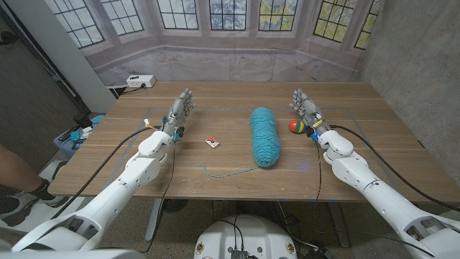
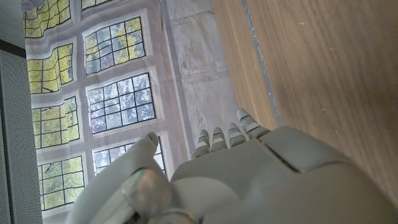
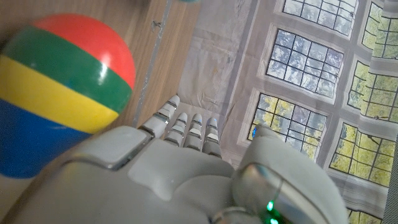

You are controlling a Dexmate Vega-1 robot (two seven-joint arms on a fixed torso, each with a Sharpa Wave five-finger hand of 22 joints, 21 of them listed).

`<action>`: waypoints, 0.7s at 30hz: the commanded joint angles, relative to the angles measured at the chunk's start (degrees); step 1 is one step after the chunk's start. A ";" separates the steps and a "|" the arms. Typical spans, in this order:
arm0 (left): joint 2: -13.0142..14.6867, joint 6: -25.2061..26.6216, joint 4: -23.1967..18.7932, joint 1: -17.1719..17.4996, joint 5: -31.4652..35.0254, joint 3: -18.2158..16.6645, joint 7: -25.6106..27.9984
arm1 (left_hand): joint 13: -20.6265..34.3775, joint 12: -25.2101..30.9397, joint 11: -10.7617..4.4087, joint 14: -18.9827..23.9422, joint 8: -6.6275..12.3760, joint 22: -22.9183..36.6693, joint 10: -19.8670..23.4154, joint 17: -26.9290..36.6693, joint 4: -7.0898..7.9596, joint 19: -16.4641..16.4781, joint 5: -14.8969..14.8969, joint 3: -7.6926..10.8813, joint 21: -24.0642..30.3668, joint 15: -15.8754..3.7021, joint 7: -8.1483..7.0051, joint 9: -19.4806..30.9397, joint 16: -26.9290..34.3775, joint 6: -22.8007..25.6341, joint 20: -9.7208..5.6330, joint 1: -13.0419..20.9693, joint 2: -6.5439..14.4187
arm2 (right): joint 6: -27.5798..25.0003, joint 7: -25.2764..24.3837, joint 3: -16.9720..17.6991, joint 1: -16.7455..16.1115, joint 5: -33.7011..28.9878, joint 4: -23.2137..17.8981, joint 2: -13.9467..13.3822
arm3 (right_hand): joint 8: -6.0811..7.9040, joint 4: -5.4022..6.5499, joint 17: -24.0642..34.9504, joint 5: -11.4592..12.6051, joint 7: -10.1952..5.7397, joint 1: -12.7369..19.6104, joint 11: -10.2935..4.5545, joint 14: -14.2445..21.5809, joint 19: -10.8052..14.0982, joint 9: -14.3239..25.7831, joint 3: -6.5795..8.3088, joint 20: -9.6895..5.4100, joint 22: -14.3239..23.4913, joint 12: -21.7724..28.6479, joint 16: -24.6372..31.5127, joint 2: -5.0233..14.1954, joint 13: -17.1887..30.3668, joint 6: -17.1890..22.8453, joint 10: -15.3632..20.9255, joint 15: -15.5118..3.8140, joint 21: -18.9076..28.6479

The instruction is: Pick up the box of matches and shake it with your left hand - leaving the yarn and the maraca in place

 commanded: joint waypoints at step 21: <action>6.30 2.35 -4.73 1.75 -0.09 -0.82 -4.35 | 0.20 0.00 -0.09 0.55 -0.09 0.18 0.55 0.04 -3.11 1.16 0.37 2.41 -1.27 0.19 0.30 0.24 -0.30 0.69 0.64 3.16 -0.39 | -1.71 -8.52 -1.40 -3.60 -5.88 -7.56 -0.42 | 0.28 -2.28 -1.08 0.08 -0.04 2.69 -0.03 0.12 0.30 0.06 1.32 -4.23 0.12 0.29 0.27 -0.04 0.14 0.99 0.52 -2.63 0.29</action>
